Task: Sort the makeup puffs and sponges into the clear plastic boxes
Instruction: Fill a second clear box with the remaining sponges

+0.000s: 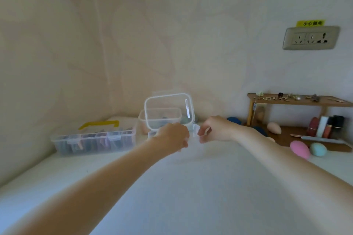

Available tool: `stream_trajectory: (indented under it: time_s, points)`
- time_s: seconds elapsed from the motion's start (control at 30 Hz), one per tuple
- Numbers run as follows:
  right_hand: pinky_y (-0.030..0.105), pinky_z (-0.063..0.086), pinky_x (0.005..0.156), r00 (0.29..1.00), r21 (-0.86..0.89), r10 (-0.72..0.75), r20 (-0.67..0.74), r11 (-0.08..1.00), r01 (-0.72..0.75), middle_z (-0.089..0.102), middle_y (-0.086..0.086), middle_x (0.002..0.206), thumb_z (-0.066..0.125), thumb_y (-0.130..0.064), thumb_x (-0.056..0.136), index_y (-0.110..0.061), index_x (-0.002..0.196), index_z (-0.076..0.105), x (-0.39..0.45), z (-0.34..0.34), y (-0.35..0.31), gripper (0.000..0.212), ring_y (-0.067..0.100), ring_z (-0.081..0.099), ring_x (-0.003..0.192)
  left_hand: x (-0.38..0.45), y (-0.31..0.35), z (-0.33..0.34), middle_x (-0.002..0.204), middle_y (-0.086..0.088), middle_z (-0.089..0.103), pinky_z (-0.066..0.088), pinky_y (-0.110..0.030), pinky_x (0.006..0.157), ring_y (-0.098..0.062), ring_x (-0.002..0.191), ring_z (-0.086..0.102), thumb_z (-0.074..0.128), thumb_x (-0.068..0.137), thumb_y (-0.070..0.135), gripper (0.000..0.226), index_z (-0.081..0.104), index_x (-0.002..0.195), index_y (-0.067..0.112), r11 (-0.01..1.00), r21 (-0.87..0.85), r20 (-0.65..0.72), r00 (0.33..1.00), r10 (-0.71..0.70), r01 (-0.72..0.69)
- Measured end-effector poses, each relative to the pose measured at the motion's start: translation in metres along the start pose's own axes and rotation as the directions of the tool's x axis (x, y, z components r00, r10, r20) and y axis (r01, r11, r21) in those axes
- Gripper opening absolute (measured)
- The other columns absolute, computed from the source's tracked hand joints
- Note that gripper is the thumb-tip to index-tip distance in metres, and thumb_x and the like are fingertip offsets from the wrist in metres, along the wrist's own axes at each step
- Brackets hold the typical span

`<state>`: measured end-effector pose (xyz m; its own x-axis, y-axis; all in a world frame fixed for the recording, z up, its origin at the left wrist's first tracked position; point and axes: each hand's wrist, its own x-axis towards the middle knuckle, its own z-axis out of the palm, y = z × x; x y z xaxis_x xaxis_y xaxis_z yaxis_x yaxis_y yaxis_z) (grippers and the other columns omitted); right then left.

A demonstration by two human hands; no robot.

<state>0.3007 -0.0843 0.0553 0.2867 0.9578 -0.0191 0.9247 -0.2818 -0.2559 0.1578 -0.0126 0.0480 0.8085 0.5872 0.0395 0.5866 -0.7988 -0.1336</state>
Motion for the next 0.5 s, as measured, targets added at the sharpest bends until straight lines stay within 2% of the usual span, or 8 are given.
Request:
stream_trajectory:
  time_s: [0.07,0.1,0.17,0.2,0.3,0.4,0.47,0.5]
  points:
    - [0.041,0.048,0.094,0.998,0.1,0.004,-0.06,0.995,0.002,0.07,-0.012,0.101,0.063,-0.05,0.067,-0.037,0.082,0.071,0.01,0.004,0.003,0.021,0.015,0.063,0.099,0.003,-0.007,-0.002,0.108,-0.006,0.066,0.048,-0.034,0.091,-0.024,0.106,0.06,0.057,0.089,0.026,0.021,0.066,0.102,0.011,1.0,0.0,0.018,1.0,-0.008,0.008]
    - [0.034,0.05,0.09,0.994,0.186,0.01,-0.105,0.982,0.01,0.071,-0.01,0.097,0.062,-0.044,0.071,-0.035,0.08,0.072,0.014,0.004,0.003,0.017,0.015,0.063,0.096,0.003,-0.012,-0.003,0.105,-0.005,0.066,0.048,-0.034,0.092,-0.024,0.107,0.059,0.058,0.088,0.025,0.02,0.066,0.102,0.011,1.0,0.007,0.035,0.999,-0.012,0.012]
    - [0.018,0.045,0.071,0.983,0.272,0.033,-0.183,0.962,0.018,0.068,-0.004,0.094,0.057,-0.02,0.086,-0.02,0.093,0.074,0.023,0.004,0.005,0.018,0.015,0.059,0.091,0.006,-0.025,-0.004,0.094,0.0,0.065,0.046,-0.03,0.092,-0.02,0.107,0.059,0.059,0.088,0.022,0.02,0.065,0.105,0.013,1.0,-0.003,0.115,0.993,-0.018,0.018]
    - [0.019,0.041,0.065,0.976,0.256,0.047,-0.214,0.967,0.01,0.067,0.0,0.097,0.053,-0.012,0.089,-0.013,0.099,0.073,0.03,0.004,0.007,0.022,0.015,0.056,0.091,0.008,-0.031,-0.004,0.092,0.001,0.067,0.045,-0.027,0.09,-0.018,0.103,0.06,0.059,0.088,0.023,0.022,0.064,0.108,0.015,0.999,-0.023,0.168,0.986,-0.02,0.024]
    - [0.02,0.034,0.076,0.967,0.228,0.129,-0.218,0.97,-0.078,0.063,0.006,0.121,0.045,-0.01,0.092,-0.011,0.114,0.065,0.054,0.013,0.018,0.03,0.023,0.057,0.109,0.015,-0.039,-0.003,0.097,-0.003,0.072,0.042,-0.021,0.073,-0.015,0.084,0.06,0.063,0.084,0.039,0.036,0.064,0.108,0.013,0.993,-0.112,0.271,0.963,0.006,0.025]
    - [0.022,0.035,0.089,0.978,0.183,0.128,-0.162,0.978,-0.097,0.052,0.004,0.137,0.043,-0.012,0.095,-0.014,0.131,0.052,0.08,0.025,0.021,0.036,0.023,0.048,0.125,0.031,-0.04,-0.001,0.093,0.003,0.068,0.042,-0.022,0.075,-0.015,0.09,0.061,0.063,0.079,0.051,0.042,0.069,0.097,0.014,0.959,-0.284,0.202,0.978,0.057,0.003]
    - [0.028,0.038,0.1,0.984,0.169,0.101,-0.146,0.983,-0.076,0.05,0.006,0.138,0.045,-0.011,0.095,-0.017,0.133,0.05,0.095,0.027,0.02,0.039,0.024,0.048,0.125,0.038,-0.039,-0.001,0.079,0.012,0.062,0.041,-0.018,0.071,-0.009,0.084,0.058,0.063,0.081,0.047,0.034,0.068,0.092,0.015,0.921,-0.389,0.133,0.987,0.091,-0.032]
    - [0.031,0.04,0.1,0.985,0.187,0.094,-0.146,0.98,-0.066,0.052,0.007,0.136,0.046,-0.011,0.094,-0.017,0.132,0.052,0.103,0.027,0.02,0.039,0.026,0.05,0.123,0.04,-0.039,-0.001,0.074,0.015,0.059,0.041,-0.015,0.069,-0.007,0.08,0.057,0.063,0.083,0.043,0.029,0.068,0.089,0.016,0.905,-0.422,0.103,0.989,0.105,-0.052]
